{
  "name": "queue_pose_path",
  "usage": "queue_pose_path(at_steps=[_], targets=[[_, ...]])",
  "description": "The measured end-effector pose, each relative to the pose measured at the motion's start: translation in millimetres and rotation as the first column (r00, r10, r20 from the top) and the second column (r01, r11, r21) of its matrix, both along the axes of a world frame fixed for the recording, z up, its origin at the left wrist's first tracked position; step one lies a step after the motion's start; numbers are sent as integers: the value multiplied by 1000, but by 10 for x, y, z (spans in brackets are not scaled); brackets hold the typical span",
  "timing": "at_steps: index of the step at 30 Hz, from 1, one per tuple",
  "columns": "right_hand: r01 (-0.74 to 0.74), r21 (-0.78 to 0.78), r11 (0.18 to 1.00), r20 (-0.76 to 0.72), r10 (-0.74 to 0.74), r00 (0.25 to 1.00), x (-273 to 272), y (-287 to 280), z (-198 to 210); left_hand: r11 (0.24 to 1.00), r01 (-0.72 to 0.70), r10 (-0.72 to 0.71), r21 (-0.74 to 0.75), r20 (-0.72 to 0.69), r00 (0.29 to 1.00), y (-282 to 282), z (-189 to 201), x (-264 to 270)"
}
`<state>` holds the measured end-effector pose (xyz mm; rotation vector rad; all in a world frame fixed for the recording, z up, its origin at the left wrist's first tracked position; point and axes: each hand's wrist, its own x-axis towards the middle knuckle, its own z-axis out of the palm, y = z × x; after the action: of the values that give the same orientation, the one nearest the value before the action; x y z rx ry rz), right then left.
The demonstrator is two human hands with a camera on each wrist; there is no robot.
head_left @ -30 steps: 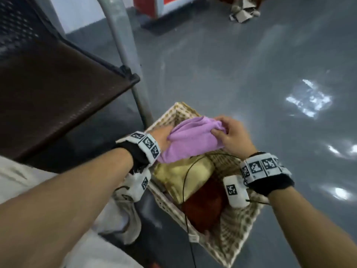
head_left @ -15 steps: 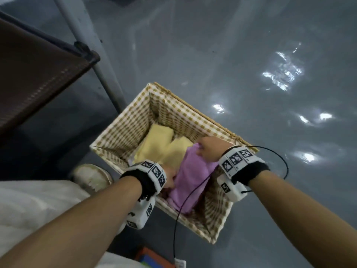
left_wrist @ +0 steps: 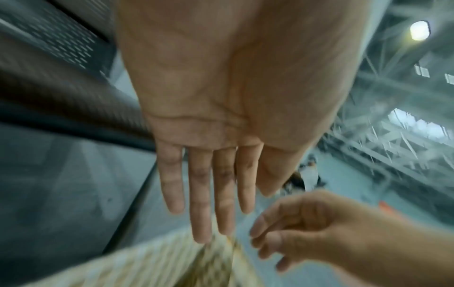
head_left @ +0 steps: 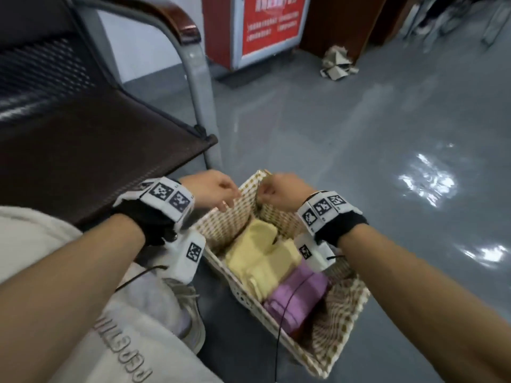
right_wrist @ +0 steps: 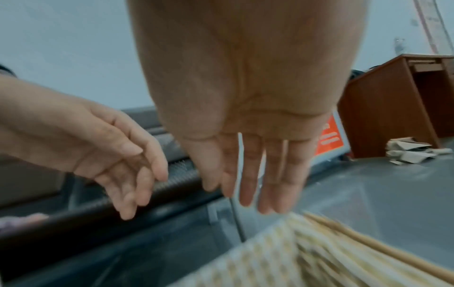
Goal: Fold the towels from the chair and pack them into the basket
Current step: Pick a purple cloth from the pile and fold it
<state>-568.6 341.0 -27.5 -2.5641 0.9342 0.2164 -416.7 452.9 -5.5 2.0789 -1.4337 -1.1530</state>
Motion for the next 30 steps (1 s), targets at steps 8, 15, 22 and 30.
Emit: queue_pose_path(at_steps=[8, 15, 22, 30], targets=[[-239, -157, 958, 376, 282, 883, 1699, 526, 1238, 846, -406, 445, -346, 40, 894, 1162, 1274, 1292], [-551, -241, 799, 249, 600, 760, 3147, 1541, 1659, 723, -559, 667, -406, 202, 717, 2615, 1460, 2218], [-730, -151, 666, 202, 744, 637, 4187, 2621, 1294, 595, -681, 803, -427, 295, 517, 3848, 1102, 2844], [-864, 14, 504, 245, 836, 492, 4870, 3585, 474, 581, -801, 783, -143, 367, 502, 4673, 538, 3311]])
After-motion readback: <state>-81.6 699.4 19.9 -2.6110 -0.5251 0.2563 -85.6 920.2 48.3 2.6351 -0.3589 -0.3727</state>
